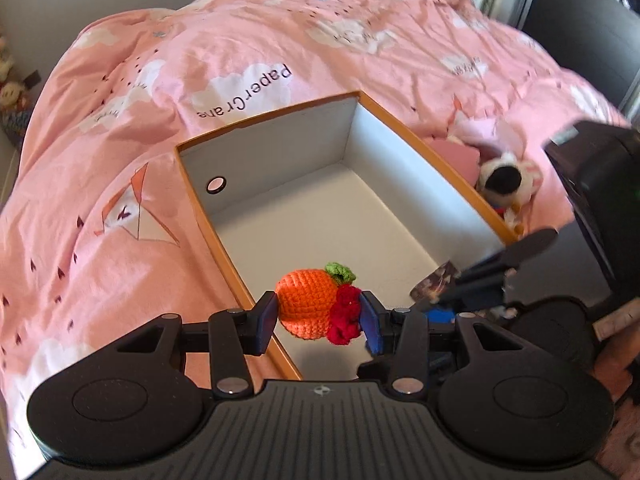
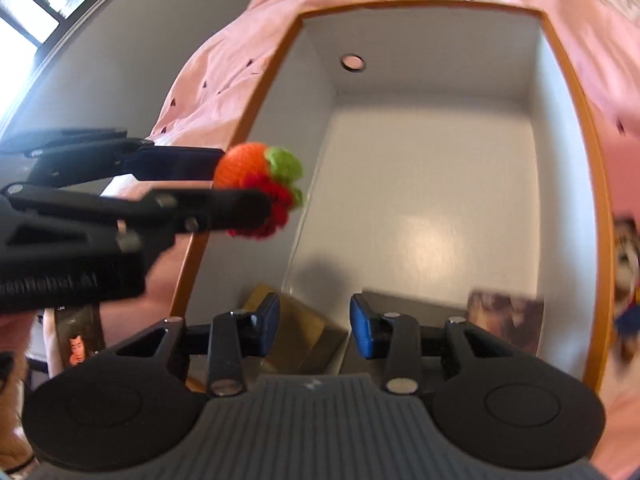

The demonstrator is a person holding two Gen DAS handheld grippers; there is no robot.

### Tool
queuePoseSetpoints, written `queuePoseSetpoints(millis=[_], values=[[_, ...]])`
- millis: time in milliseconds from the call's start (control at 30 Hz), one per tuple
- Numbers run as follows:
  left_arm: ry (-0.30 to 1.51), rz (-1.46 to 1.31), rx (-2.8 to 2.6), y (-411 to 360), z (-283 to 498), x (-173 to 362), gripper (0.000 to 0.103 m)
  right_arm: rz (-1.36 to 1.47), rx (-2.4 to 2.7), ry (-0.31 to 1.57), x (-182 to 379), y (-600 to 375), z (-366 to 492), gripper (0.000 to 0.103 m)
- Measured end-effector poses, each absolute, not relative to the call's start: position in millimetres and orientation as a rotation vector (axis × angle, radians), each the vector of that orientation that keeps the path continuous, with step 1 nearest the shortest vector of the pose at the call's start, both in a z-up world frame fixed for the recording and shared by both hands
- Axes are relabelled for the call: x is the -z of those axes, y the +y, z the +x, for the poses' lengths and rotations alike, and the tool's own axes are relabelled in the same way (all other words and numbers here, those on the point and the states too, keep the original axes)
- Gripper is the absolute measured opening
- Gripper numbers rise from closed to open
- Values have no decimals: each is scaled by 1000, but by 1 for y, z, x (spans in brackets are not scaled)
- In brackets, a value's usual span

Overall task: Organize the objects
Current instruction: 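Place the gold box in the white box with the right gripper, then lower the orange fruit into the white box with the left gripper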

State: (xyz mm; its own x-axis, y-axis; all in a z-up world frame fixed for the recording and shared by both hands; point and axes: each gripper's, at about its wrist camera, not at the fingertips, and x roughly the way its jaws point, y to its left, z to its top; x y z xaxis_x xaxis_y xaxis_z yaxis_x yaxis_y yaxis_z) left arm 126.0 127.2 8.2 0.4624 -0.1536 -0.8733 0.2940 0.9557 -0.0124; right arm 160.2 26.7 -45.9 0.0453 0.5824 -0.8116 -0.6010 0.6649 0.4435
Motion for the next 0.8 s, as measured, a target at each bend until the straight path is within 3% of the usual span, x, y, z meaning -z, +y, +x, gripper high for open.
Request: queuePoseSetpoints(millis=[167, 533, 800], values=[[1077, 247, 289, 124, 132, -11, 50, -9, -922, 1271, 62, 44, 170, 26], [1121, 324, 364, 112, 138, -4, 50, -61, -1028, 1327, 70, 44, 165, 25], [1206, 371, 479, 101, 146, 7, 50, -46, -883, 1194, 38, -18, 174, 27]])
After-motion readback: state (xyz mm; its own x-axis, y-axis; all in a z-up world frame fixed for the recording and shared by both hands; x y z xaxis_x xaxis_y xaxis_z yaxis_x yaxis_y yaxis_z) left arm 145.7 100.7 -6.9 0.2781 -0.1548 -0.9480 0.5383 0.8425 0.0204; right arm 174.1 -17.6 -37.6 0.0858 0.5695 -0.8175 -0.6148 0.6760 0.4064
